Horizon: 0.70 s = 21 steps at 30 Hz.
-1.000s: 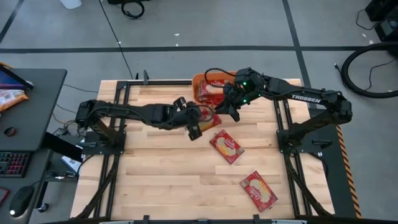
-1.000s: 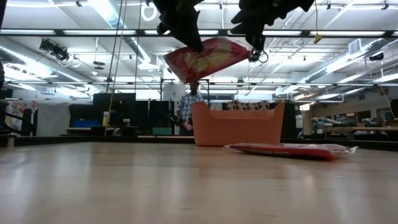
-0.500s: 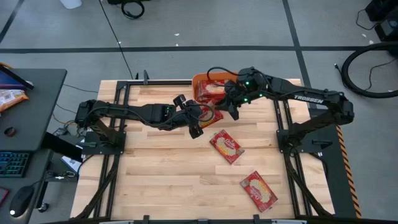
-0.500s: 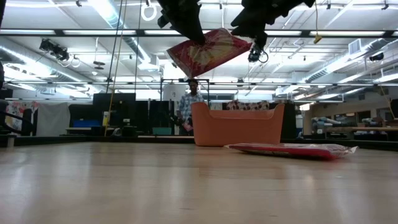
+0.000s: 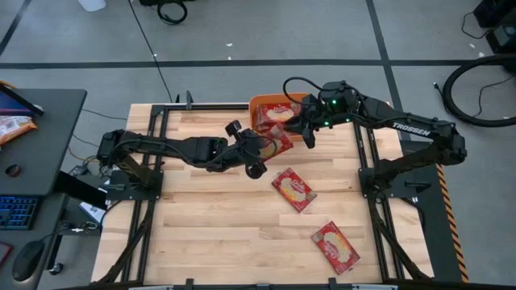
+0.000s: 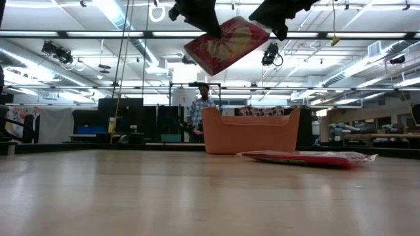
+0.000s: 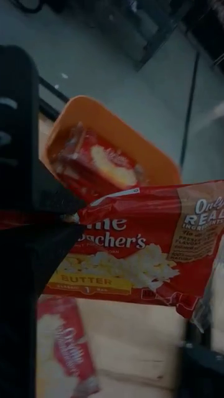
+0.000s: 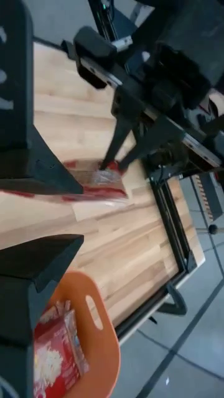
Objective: Sort popcorn bags into baskets
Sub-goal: Put the popcorn pack into the orange bin
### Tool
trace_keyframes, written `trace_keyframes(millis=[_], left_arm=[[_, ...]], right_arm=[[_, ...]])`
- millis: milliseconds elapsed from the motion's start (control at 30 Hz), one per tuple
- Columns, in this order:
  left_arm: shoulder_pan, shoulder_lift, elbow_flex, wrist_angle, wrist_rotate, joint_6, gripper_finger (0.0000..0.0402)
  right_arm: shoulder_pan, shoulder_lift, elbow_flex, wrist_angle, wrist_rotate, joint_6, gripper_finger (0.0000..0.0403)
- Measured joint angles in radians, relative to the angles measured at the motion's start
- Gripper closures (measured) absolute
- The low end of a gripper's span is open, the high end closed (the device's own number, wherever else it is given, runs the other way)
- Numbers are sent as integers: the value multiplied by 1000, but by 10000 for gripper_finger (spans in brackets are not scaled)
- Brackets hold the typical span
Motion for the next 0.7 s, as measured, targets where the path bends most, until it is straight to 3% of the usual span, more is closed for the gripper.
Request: trace_keyframes(millis=[333, 700], left_arm=[[-3, 0, 0, 145, -89, 112, 381], [-4, -2, 1, 146, -126, 103, 381]], right_arm=[[0, -1, 2, 2, -70, 2, 286], [0, -5, 2, 18, -177, 51, 299]])
